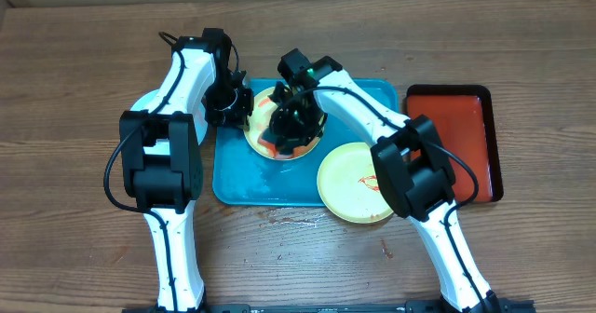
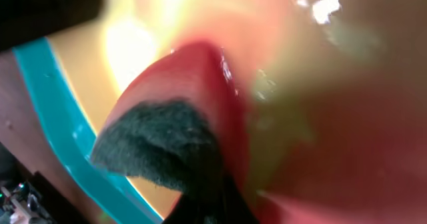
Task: Clean dirty plates on tray and stack at the side
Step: 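Scrub the upper yellow plate's red smear with the sponge in the right gripper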
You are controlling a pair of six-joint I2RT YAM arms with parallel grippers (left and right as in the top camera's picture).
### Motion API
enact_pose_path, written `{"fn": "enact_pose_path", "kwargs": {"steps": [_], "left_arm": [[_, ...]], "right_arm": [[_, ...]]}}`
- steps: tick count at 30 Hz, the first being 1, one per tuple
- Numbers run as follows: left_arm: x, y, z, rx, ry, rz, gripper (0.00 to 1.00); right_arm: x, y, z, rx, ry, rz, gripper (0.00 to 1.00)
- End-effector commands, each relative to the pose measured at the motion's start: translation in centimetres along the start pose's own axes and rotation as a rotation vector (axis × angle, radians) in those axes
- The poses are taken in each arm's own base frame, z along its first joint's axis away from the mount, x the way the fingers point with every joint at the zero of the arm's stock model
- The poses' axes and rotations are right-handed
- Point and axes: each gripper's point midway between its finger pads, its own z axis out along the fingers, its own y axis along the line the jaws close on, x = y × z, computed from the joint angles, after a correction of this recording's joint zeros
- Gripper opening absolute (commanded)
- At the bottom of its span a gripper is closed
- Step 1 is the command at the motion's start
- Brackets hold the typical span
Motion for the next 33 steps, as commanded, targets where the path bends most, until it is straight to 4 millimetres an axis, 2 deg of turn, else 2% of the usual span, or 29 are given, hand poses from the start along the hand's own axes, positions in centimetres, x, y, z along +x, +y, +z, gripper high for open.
{"fn": "enact_pose_path", "kwargs": {"steps": [1,6,9,12,16,22,24,27,30,33], "left_arm": [[0.5,0.4,1.4,-0.019,0.033,0.022,0.04],[0.5,0.4,1.4,-0.019,0.033,0.029,0.04],[0.5,0.5,1.4,-0.026,0.033,0.029,0.04],[0.5,0.7,1.4,-0.038,0.034,0.029,0.04],[0.5,0.8,1.4,-0.042,0.035,0.029,0.04],[0.5,0.8,1.4,-0.041,0.035,0.029,0.04],[0.5,0.8,1.4,-0.041,0.035,0.029,0.04],[0.5,0.8,1.4,-0.041,0.034,0.029,0.04],[0.5,0.8,1.4,-0.041,0.034,0.029,0.04],[0.5,0.8,1.4,-0.041,0.034,0.029,0.04]], "right_arm": [[1.0,-7.2,0.6,0.288,0.033,0.094,0.04],[0.5,-11.5,-3.3,0.593,-0.053,0.130,0.04],[0.2,-13.2,-4.8,0.750,-0.100,0.141,0.04],[-0.4,-14.0,-6.0,0.861,-0.150,0.132,0.04],[-2.1,-13.5,-6.4,0.917,-0.241,0.098,0.04],[-5.3,-11.2,-5.0,0.814,-0.377,0.073,0.04],[-6.0,-10.3,-3.7,0.732,-0.384,0.067,0.04],[-6.2,-8.9,-1.2,0.589,-0.344,0.055,0.04],[-5.6,-7.4,1.5,0.446,-0.269,0.040,0.04],[-5.0,-4.9,3.2,0.281,-0.207,-0.018,0.04]]}}
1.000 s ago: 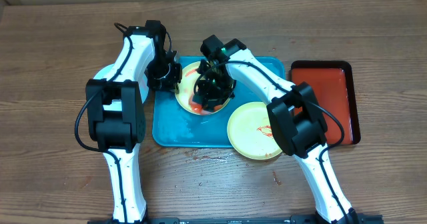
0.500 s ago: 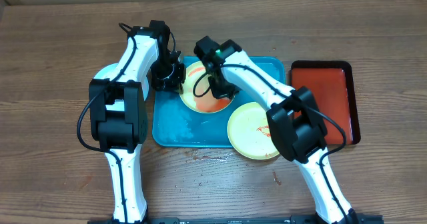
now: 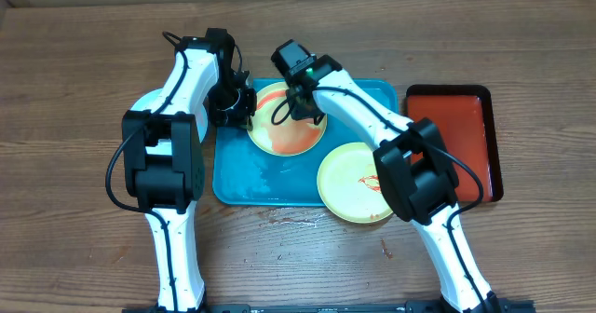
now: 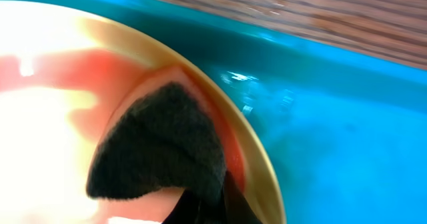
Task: Clean dirty plates on tray and stack at the side
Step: 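Scrub the upper yellow plate's red smear with the sponge in the right gripper, then lift the sponge with the right gripper to the dark red tray's corner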
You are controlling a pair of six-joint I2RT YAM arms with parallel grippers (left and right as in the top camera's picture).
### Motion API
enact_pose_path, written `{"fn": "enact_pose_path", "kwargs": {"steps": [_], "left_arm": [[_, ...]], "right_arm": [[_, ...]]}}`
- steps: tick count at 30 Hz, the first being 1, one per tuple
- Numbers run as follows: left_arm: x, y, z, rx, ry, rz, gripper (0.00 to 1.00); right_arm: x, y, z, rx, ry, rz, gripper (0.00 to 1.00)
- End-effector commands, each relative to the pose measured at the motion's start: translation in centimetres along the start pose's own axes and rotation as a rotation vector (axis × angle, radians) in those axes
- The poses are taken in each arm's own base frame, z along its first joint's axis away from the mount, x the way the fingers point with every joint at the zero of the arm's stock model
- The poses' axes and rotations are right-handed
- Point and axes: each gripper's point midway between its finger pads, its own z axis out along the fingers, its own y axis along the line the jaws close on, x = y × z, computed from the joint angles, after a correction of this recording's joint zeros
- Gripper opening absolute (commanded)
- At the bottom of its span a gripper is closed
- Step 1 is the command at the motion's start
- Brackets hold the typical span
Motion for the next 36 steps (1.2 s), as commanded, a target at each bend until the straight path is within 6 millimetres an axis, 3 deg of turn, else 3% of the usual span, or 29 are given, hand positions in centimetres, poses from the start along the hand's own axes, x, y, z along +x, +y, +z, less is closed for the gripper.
{"fn": "enact_pose_path", "kwargs": {"steps": [1,5,14,22,25,28,32,36], "left_arm": [[0.4,1.3,1.3,-0.046,0.032,0.019,0.04],[0.4,1.2,1.3,-0.046,0.031,0.020,0.04],[0.2,1.2,1.3,-0.045,0.024,0.022,0.04],[0.0,1.2,1.3,-0.044,0.016,0.024,0.04],[0.0,1.2,1.3,-0.044,0.013,0.024,0.04],[-0.1,1.2,1.3,-0.044,0.013,0.024,0.04],[-0.1,1.1,0.9,-0.046,0.013,0.024,0.04],[-0.4,0.8,-0.2,-0.049,0.002,0.027,0.04]], "right_arm": [[5.5,6.3,3.9,-0.309,0.217,-0.051,0.04],[5.5,9.0,2.9,-0.463,0.234,-0.046,0.04],[7.1,12.0,1.3,-0.599,0.308,-0.040,0.04],[9.7,12.8,-0.6,-0.689,0.445,-0.030,0.04],[9.3,12.0,-1.2,-0.693,0.444,-0.019,0.04],[7.3,10.6,-2.5,-0.700,0.397,0.007,0.04],[3.5,7.0,-5.5,-0.684,0.285,0.062,0.04],[0.5,1.9,-8.9,-0.617,0.177,0.123,0.04]]}}
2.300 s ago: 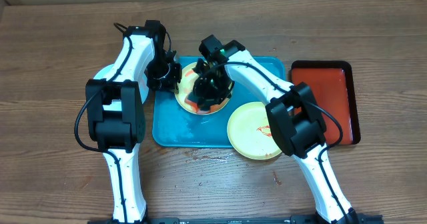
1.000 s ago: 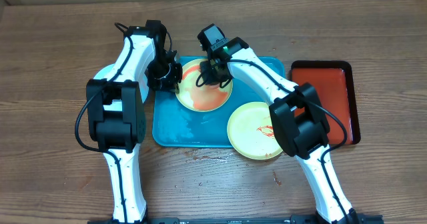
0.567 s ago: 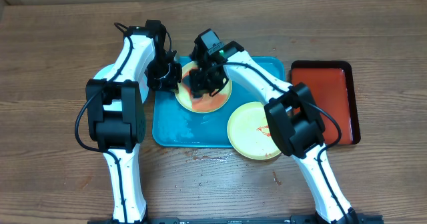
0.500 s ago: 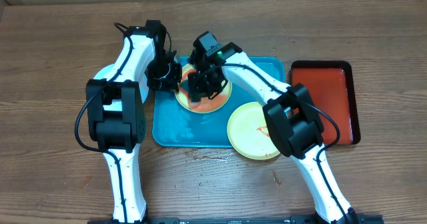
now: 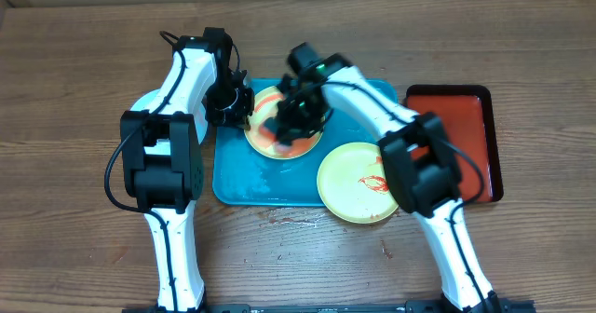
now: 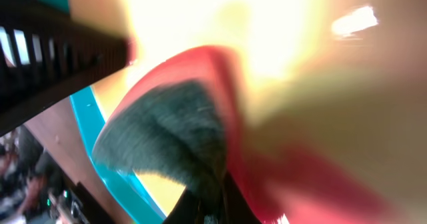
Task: Clean dirty plates on tray and stack at the side
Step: 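Lift the sponge with the right gripper to the dark red tray's corner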
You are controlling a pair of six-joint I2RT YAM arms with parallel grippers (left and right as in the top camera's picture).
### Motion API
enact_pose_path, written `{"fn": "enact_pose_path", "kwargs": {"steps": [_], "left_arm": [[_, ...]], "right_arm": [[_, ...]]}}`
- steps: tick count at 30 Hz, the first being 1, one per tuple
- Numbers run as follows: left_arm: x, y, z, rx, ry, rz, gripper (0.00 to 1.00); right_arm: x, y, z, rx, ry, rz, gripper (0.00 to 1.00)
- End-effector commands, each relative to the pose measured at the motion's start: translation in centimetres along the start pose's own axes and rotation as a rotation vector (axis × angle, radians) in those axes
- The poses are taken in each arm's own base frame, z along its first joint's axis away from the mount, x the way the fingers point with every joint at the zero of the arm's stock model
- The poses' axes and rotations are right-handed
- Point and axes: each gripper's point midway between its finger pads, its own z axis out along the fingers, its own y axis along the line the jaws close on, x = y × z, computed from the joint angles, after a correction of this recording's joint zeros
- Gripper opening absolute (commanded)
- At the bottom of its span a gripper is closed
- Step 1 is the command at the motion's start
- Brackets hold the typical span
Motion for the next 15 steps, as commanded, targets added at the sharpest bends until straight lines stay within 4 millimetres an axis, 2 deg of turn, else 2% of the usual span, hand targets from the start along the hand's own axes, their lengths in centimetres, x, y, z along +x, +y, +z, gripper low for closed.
{"fn": "enact_pose_path", "kwargs": {"steps": [1,5,9,12,15], "left_arm": [[-0.5,0.3,-0.2,-0.036,-0.004,0.031,0.04],[-1.0,0.1,-2.6,-0.060,-0.059,0.044,0.04],[-1.1,0.2,-5.7,-0.108,-0.133,0.057,0.04],[-1.0,0.4,-8.6,-0.160,-0.202,0.064,0.04],[-0.8,0.7,-11.6,-0.222,-0.276,0.071,0.04]], "right_arm": [[-2.3,0.0,-9.5,0.041,-0.205,-0.007,0.04],[-2.5,-1.8,-15.3,0.094,-0.306,0.035,0.04],[-2.0,-3.9,-19.8,0.134,-0.376,0.093,0.04],[-1.7,-6.0,-22.2,0.162,-0.408,0.148,0.04],[-1.3,-8.0,-23.5,0.168,-0.415,0.203,0.04]]}}
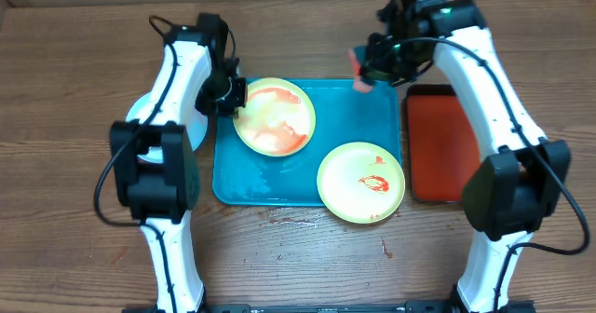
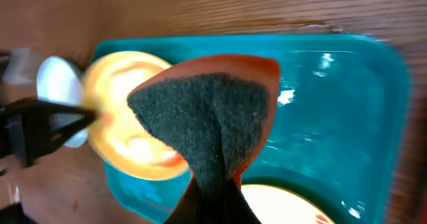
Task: Clean dirty plates on tray and stack at the side
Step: 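Lift the sponge with the right gripper to the dark red tray's corner, then tilt the yellow plate upright with the left gripper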
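A yellow plate [image 1: 275, 117] smeared with orange-red lies at the far left of the teal tray [image 1: 335, 108]. My left gripper [image 1: 229, 95] is shut on that plate's left rim. A second yellow plate [image 1: 361, 183] with a red stain sits at the tray's near right corner. My right gripper [image 1: 371, 69] is above the tray's far right corner, shut on a folded orange sponge [image 1: 361, 82] with a dark scouring face. The right wrist view shows the sponge [image 2: 207, 111] hanging high over the tray [image 2: 333, 117], the smeared plate [image 2: 127, 124] and the left fingers [image 2: 40, 127] beyond.
A red tray [image 1: 447, 145] lies right of the teal one. A pale plate [image 1: 140, 108] rests on the wooden table [image 1: 74, 192] left of the tray, partly under my left arm, and appears as the pale plate [image 2: 57, 84] in the wrist view.
My right gripper has moved with the sponge from the smeared plate to high above the tray's far right corner. The left gripper still holds the plate's rim.
The sponge was pressed on the middle of the smeared plate, then at its far rim, then on its middle again, with my left gripper holding the rim throughout. Now the sponge is off the plate, which still shows orange-red smears.
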You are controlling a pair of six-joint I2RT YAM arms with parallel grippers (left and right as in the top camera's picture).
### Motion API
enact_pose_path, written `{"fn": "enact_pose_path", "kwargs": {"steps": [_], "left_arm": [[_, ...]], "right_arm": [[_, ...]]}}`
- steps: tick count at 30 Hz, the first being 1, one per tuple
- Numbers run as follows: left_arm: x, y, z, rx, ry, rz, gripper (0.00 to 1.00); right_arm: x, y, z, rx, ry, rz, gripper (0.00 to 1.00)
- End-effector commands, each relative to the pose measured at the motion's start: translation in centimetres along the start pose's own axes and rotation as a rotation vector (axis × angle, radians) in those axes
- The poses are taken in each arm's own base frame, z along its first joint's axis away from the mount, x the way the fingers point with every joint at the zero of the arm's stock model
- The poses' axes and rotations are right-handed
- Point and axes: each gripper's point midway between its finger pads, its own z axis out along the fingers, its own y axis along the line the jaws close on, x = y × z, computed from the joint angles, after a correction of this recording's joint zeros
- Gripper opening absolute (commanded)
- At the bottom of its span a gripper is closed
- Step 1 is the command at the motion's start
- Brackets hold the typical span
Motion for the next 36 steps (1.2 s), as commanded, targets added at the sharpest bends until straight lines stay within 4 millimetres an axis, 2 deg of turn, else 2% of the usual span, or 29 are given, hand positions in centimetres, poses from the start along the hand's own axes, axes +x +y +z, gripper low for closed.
{"fn": "enact_pose_path", "kwargs": {"steps": [1,8,14,23,36], "left_arm": [[-1.0,0.8,-6.3,-0.110,-0.166,0.041,0.04],[-0.7,0.8,-12.1,-0.331,-0.319,0.088,0.04],[-0.4,-1.4,-15.0,-0.596,-0.426,0.153,0.04],[0.0,-3.7,-17.7,-0.805,-0.558,0.144,0.04],[0.5,-5.6,-19.5,-0.920,-0.640,0.177,0.04]], "right_arm": [[-1.0,-2.2,-1.5,0.034,-0.033,0.036,0.04],[-1.4,-4.8,-2.3,0.085,-0.044,0.079,0.04],[-1.3,-5.2,-2.4,0.111,-0.046,0.082,0.04],[-0.9,-6.1,-2.5,0.156,-0.033,0.092,0.04],[-0.7,-6.2,-2.5,0.162,-0.028,0.095,0.04]]}}
